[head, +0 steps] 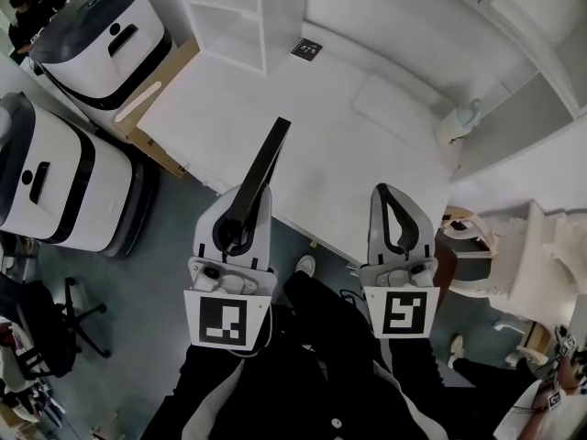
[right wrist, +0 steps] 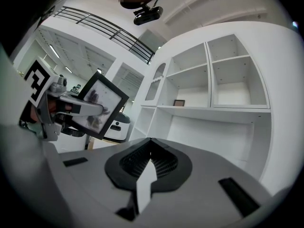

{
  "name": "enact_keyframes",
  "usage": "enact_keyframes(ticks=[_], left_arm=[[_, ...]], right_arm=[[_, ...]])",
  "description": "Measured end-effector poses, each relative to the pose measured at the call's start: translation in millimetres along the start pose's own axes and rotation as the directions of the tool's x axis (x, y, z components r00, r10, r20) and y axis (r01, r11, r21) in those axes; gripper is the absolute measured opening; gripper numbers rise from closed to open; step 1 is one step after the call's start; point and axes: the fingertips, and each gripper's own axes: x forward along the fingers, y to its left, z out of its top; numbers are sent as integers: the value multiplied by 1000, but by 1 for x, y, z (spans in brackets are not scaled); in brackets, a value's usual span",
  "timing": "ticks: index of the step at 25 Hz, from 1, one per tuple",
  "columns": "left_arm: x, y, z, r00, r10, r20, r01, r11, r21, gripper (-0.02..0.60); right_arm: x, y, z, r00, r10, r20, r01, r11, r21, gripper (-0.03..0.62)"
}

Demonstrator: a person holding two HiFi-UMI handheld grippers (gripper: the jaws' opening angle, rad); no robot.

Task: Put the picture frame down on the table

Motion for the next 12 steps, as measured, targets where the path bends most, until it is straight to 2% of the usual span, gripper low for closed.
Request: enact_keyframes(ticks=[5,12], left_arm=[[45,-11,3,1000,-31,-3,31,999,16,14],[98,-38,8,994,-107,6,107,994,28,14]], right_arm=[[22,-35,-11,1000,-20,1,20,1000,5,2],[32,-83,-20,996,-90,9,89,996,24,2]])
